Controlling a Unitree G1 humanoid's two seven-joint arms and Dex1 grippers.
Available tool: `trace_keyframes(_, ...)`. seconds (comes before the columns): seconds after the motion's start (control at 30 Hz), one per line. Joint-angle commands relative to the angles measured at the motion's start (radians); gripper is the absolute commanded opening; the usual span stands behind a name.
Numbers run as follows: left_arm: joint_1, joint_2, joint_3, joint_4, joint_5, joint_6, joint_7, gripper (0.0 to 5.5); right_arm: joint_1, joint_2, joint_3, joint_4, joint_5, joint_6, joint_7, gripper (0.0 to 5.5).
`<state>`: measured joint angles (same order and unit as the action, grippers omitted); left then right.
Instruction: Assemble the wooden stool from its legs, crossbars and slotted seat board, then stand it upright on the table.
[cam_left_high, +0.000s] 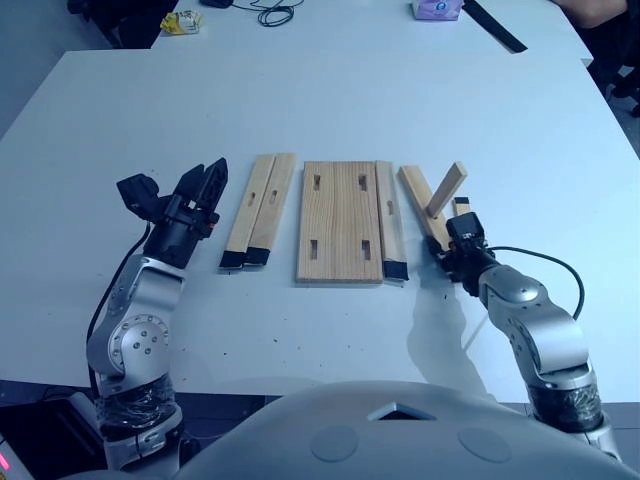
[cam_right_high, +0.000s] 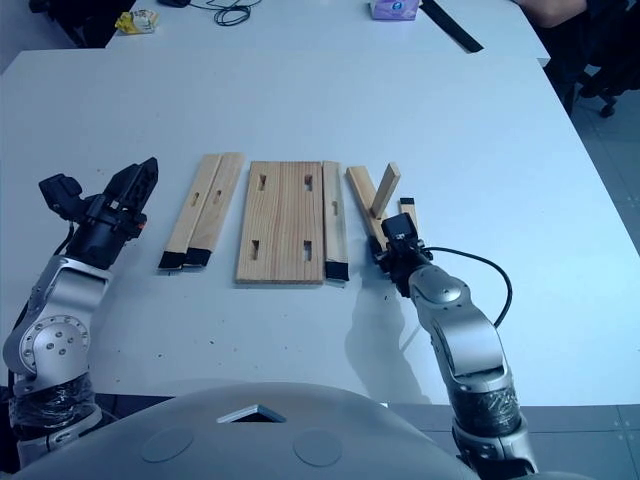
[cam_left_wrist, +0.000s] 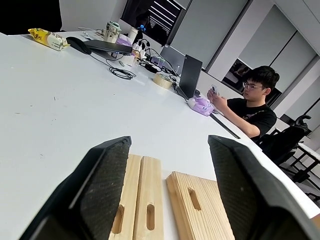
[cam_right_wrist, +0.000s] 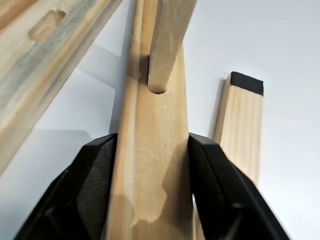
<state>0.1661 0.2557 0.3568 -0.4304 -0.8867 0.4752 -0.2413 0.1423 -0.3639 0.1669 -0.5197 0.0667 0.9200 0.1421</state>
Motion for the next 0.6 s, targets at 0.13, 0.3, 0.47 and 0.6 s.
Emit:
trace_keyframes(0.13,0.029,-0.032,-0.001,-0.017,0.02,-0.024,0.02,2.86,0.014,-0.127,0.1,0.07,-0.229,-0.314,-0.036,2.14)
trace_keyframes(0.3,-0.004,-0.022,0.006,0.006,0.016,-0.018,0.016,2.86,-0.003,-0.068,0.059,0.104,-0.231,-0.376,-0.049,2.14)
trace_keyframes(0.47,-0.112,0.008,0.003,0.072,0.017,-0.016,-0.009,2.86,-0.115,0.042,-0.063,0.216,-0.153,-0.423,-0.079,2.14)
trace_keyframes(0.6,-0.206,0.041,-0.003,0.138,0.011,-0.005,-0.05,2.86,-0.32,0.126,-0.234,0.367,0.11,-0.315,0.051,2.13)
